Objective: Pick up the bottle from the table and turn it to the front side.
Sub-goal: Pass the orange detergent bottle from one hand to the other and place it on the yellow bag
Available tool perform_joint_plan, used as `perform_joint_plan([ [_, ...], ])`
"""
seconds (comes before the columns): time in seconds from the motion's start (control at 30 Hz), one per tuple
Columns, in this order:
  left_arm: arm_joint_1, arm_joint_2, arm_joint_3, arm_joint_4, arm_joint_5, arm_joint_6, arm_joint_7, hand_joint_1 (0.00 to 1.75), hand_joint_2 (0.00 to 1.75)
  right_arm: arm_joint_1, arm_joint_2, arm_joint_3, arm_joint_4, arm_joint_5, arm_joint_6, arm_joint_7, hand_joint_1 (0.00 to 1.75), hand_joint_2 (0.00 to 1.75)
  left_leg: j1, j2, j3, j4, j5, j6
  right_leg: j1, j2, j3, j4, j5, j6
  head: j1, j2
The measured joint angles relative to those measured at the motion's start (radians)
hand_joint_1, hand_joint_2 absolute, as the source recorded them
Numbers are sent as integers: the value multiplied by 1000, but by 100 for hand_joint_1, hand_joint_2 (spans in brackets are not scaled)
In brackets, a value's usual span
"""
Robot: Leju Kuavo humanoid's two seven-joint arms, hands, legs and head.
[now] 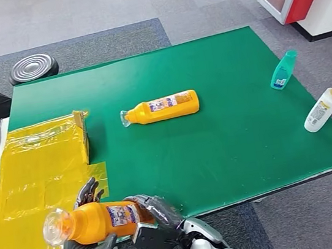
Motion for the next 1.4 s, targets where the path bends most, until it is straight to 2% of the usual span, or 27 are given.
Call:
perform_joint_plan([
  [0.03, 0, 1, -3, -1, 3, 4, 0, 175, 175, 0, 1, -2, 2, -3, 1, 0, 175, 175, 0, 0, 0, 0, 0, 0, 0, 0, 0, 0, 0, 0, 0, 0],
  [0.6, -11, 8, -25, -7, 6, 31, 0, 175, 175, 2, 14, -9, 28, -25, 6, -11, 175, 175, 0, 0, 0, 0, 0, 0, 0, 0, 0, 0, 0, 0, 0, 0],
  [0.63, -11, 8, -25, -7, 6, 31, 0, 175, 175, 2, 15, -10, 29, -25, 6, -12, 168, 175, 0, 0, 0, 0, 0, 0, 0, 0, 0, 0, 0, 0, 0, 0],
  [0.73, -12, 8, -26, -7, -12, 44, 0, 175, 175, 3, 15, -14, 31, -27, 9, -16, 37, 175, 0, 0, 0, 0, 0, 0, 0, 0, 0, 0, 0, 0, 0, 0],
  [0.77, -13, 8, -27, -7, -30, 57, 0, 175, 175, 5, 15, -16, 31, -28, 11, -18, 0, 175, 0, 0, 0, 0, 0, 0, 0, 0, 0, 0, 0, 0, 0, 0],
  [0.9, -17, 18, -30, -7, -102, 116, 0, 175, 175, 13, 12, -31, 26, -30, 21, -22, 0, 175, 0, 0, 0, 0, 0, 0, 0, 0, 0, 0, 0, 0, 0, 0],
  [1.1, -18, 33, -30, -8, -117, 128, 0, 175, 175, 18, 6, -46, 11, -31, 24, -23, 0, 175, 0, 0, 0, 0, 0, 0, 0, 0, 0, 0, 0, 0, 0, 0],
  [1.2, -18, 41, -28, -12, -156, 165, 3, 175, 175, 25, 3, -50, -4, -33, 27, -26, 0, 175, 0, 0, 0, 0, 0, 0, 0, 0, 0, 0, 0, 0, 0, 0],
  [1.4, -17, 107, 32, -76, -254, 247, 27, 175, 175, 97, -37, -99, -144, -51, 38, -36, 0, 175, 0, 0, 0, 0, 0, -1, 1, 0, 0, 0, 0, -1, 0, 0],
])
